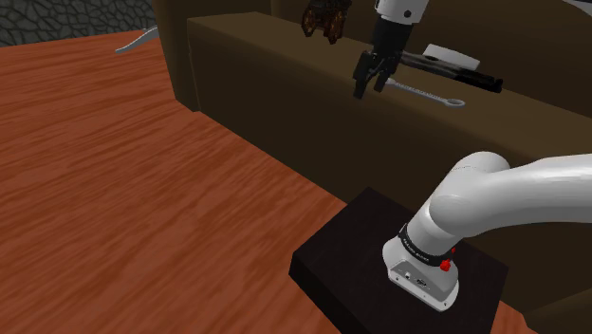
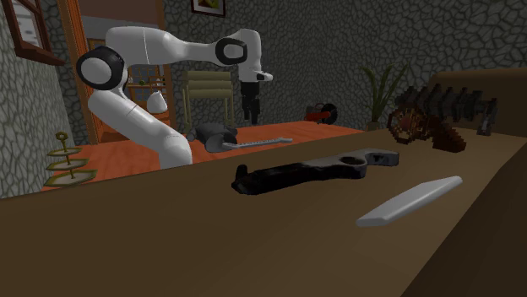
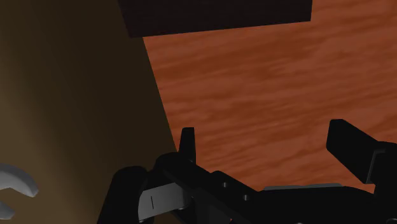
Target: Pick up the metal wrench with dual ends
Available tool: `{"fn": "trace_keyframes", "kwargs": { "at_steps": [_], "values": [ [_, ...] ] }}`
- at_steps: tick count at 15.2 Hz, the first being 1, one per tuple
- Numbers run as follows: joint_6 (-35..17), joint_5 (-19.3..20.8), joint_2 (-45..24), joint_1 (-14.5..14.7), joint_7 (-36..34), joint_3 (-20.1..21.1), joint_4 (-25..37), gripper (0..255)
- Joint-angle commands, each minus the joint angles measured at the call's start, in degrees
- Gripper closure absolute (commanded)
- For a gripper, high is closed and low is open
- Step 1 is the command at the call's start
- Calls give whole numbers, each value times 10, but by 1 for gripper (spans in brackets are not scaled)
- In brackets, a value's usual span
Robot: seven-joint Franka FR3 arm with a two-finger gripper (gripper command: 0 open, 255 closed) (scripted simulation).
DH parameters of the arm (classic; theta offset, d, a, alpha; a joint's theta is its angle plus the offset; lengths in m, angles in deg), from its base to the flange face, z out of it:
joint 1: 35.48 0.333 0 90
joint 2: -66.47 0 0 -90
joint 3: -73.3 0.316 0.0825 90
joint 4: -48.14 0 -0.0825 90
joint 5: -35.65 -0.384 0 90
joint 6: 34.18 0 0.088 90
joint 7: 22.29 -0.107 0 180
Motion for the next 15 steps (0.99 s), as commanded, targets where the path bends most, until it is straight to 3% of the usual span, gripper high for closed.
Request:
{"fn": "trace_keyframes", "kwargs": {
  "at_steps": [1, 8, 15],
  "values": [
    [0, 0, 0, 0, 0, 0, 0, 0],
    [28, 71, 19, -24, 124, -96, 7, 0],
    [40, 138, -4, -38, 252, -194, 51, 0]
  ]
}}
